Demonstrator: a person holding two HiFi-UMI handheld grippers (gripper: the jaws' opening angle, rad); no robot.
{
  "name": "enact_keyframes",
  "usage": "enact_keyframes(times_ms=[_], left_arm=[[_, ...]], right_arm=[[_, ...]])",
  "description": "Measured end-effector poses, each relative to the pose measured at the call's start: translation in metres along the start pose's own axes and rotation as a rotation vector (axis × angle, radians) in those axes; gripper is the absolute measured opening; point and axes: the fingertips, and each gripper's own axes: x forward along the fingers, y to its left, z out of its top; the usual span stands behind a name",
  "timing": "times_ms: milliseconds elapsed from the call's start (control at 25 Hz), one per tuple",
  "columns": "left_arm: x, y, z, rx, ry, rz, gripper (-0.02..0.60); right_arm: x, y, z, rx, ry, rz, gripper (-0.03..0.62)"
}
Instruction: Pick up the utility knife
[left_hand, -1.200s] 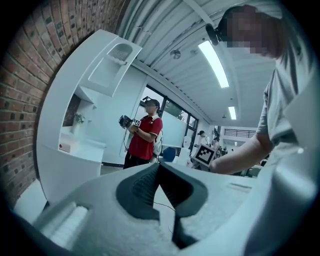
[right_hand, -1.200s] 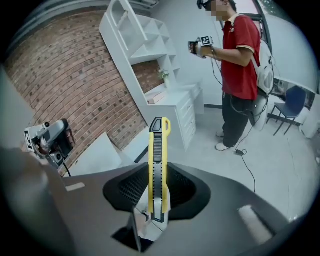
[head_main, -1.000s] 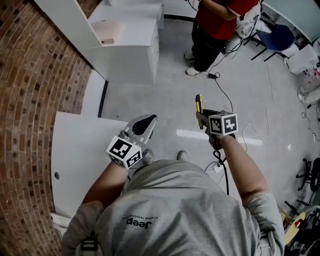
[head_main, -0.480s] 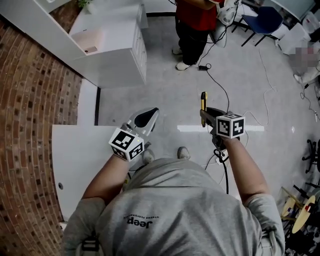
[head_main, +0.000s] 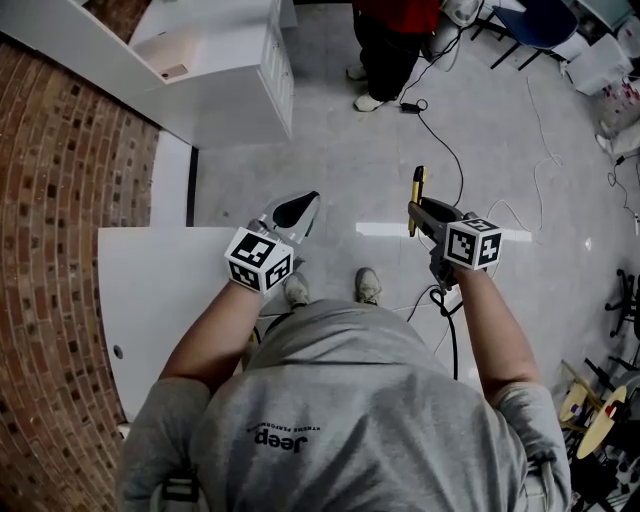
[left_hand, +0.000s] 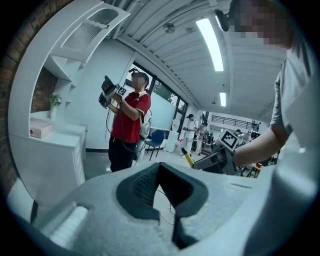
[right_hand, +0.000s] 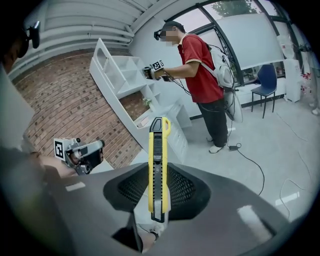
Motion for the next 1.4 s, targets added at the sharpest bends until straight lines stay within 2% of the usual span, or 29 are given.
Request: enact_keyframes(times_ms=[360, 560, 840, 1400], left_arm=[[-0.003, 0.021, -0.04, -0.079, 0.034, 0.053, -0.002], [-0.009, 0.03, -0.056, -0.104, 0.051, 0.079, -0.002], [-0.015, 0.04, -0.065, -0.118, 0.061, 0.104, -0.002], [-0.014, 0.038, -0.066, -0.116, 0.064, 0.092, -0.002]], right_arm=[[0.025, 0.011, -0.017, -0.013, -0.014, 0.063, 0.124], [0.043, 0.016, -0.028, -0.016, 0.013, 0.084, 0.124], [0.058, 0.018, -0.037, -0.004, 0.04, 0.105, 0.124], [0.062, 0.018, -0.035, 0.002, 0.041, 0.113, 0.124]])
